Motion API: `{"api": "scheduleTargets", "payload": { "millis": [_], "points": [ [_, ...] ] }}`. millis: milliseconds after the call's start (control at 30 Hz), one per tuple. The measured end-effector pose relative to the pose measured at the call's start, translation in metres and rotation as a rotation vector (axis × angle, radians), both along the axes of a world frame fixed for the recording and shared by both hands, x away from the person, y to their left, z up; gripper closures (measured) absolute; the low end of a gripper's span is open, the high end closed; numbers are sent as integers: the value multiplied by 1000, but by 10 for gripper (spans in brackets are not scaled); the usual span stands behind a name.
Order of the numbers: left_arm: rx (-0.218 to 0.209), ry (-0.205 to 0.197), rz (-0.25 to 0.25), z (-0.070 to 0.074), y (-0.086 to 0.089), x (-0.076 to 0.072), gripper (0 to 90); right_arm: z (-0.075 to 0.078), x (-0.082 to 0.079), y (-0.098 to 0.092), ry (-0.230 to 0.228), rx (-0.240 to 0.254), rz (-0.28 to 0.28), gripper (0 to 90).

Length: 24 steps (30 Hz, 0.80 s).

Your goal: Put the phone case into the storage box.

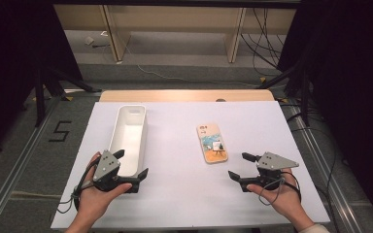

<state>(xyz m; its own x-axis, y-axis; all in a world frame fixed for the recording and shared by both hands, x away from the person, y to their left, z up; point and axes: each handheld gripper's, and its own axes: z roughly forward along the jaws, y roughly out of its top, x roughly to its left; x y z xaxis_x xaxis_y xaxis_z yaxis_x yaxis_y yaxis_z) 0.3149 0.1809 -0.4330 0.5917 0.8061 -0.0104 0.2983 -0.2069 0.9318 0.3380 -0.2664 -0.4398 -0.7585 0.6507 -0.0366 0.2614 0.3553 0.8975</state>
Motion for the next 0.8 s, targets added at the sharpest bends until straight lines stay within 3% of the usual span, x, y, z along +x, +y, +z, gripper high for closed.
{"api": "scheduleTargets", "payload": {
  "millis": [300, 400, 500, 633, 700, 733, 800],
  "points": [
    [-5, -3, 3, 0, 1, 0, 10, 0, 0, 0, 0, -2, 2, 206],
    [-8, -4, 4, 0, 1, 0, 11, 0, 0, 1, 1, -7, 10, 280],
    [-9, -3, 6, 0, 1, 0, 12, 3, 3, 5, -23, -25, 25, 499],
    [-9, -3, 3, 0, 1, 0, 14, 5, 7, 12, -2, -39, 57, 734],
    [-9, -2, 4, 0, 1, 0, 14, 5, 9, 15, 2, -52, 62, 784],
    [-9, -1, 3, 0, 1, 0, 15, 4, 12, 20, 19, -76, 61, 857],
    [-8, -2, 2, 0, 1, 0, 15, 3, 14, 23, 28, -89, 61, 885]
  ]
}}
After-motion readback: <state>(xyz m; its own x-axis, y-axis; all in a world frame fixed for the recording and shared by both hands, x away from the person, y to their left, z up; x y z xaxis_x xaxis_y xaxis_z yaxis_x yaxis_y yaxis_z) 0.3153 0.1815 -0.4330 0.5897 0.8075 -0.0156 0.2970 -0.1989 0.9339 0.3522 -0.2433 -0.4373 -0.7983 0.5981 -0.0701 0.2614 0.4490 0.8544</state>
